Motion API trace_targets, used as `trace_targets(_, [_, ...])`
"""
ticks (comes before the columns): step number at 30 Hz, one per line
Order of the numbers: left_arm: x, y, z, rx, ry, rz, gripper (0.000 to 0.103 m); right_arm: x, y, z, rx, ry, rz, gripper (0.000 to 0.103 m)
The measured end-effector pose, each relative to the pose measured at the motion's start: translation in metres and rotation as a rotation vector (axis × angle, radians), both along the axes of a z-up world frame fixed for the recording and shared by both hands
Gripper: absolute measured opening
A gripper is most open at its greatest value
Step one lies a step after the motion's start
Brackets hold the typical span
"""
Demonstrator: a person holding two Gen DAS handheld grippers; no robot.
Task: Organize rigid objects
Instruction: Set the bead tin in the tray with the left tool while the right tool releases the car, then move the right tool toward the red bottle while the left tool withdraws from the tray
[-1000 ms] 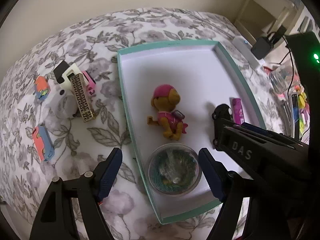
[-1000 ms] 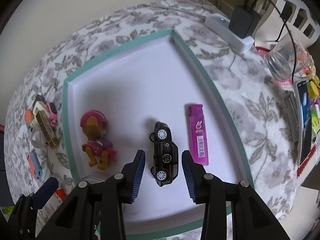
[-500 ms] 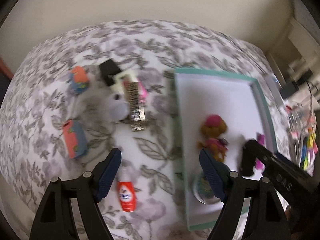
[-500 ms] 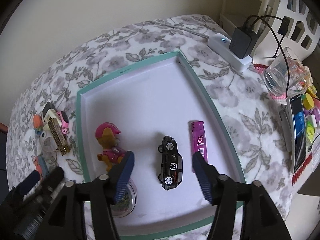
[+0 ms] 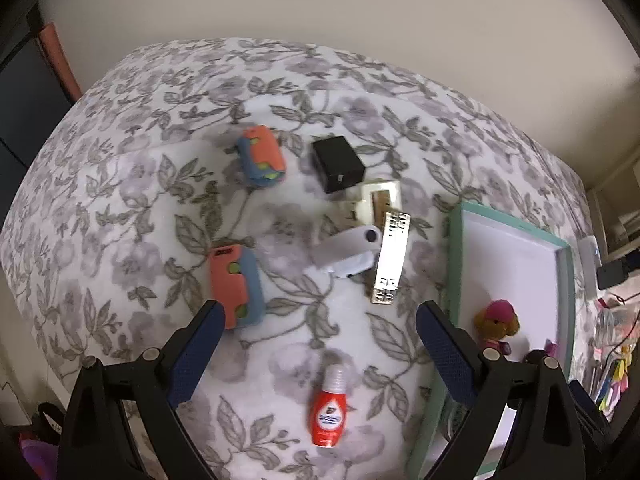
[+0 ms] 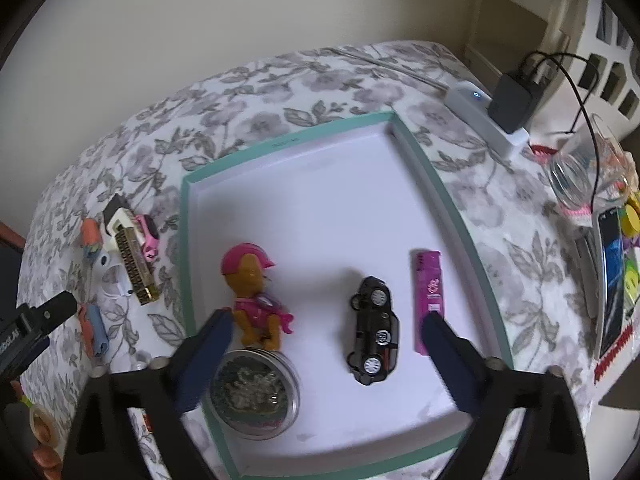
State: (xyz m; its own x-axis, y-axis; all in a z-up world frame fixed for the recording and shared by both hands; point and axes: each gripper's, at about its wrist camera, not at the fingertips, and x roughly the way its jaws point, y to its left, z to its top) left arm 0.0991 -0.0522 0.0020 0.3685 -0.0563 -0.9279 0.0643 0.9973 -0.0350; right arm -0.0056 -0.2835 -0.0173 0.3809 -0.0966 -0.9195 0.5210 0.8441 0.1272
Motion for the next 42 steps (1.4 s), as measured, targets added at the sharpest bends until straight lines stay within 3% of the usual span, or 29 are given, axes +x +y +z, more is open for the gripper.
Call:
trace_targets(13, [0.006, 0.022, 0.005, -0.042, 0.003, 0.047, 0.098, 0.008, 0.020, 0.020, 0.050, -0.142, 0.071, 0.103])
trace_targets(19, [0.016, 0.054, 0.006, -0.067, 0.018, 0.122, 0.098, 0.020, 0.046, 0.018, 0.042, -0.154, 0.152, 0.103])
trace_targets(25, [0.027, 0.110, 0.004, -0.046, 0.029, 0.266, 0.098, 0.037, 0.086, 0.011, 0.036, -0.122, 0.241, 0.103])
trace_targets(30, [0.031, 0.138, -0.001, -0.017, 0.047, 0.321, 0.098, 0.046, 0.121, -0.002, 0.026, -0.078, 0.320, 0.103])
trace_targets(42, [0.034, 0.119, -0.028, 0.024, 0.168, 0.219, 0.098, 0.048, 0.175, -0.051, -0.001, 0.091, 0.443, 0.103])
